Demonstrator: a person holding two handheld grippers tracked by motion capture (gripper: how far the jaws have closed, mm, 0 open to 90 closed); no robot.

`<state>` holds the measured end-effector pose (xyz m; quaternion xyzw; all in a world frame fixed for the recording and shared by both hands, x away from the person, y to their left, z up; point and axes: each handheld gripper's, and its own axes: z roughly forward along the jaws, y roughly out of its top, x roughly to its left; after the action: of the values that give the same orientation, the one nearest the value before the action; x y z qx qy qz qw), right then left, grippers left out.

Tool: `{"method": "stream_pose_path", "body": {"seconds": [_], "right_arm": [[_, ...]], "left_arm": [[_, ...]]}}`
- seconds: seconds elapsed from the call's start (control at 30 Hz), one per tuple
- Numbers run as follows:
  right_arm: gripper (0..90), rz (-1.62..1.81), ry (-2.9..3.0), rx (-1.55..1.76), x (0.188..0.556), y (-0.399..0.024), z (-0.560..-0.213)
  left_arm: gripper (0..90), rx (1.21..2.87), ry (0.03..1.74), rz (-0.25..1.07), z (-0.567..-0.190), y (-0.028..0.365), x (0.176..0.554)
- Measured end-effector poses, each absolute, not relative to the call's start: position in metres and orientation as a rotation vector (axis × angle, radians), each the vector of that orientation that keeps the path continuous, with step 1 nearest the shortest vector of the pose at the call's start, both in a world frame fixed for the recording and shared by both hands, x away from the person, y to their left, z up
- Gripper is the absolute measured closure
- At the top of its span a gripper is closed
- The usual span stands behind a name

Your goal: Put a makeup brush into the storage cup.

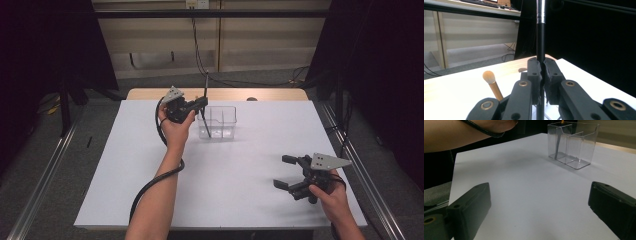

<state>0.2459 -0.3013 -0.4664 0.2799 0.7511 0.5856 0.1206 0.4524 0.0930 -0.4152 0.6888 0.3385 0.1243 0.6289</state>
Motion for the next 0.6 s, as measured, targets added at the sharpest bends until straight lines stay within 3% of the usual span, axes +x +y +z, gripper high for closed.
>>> {"method": "stream_pose_path", "body": {"seconds": [0.6], "right_arm": [[4.3, 1.711, 2.201, 0.810, 0.2460, -0.3007, -0.4670]], "left_arm": [[84.3, 1.608, 0.793, 0.312, -0.4225, 0.0911, 0.4560]]}}
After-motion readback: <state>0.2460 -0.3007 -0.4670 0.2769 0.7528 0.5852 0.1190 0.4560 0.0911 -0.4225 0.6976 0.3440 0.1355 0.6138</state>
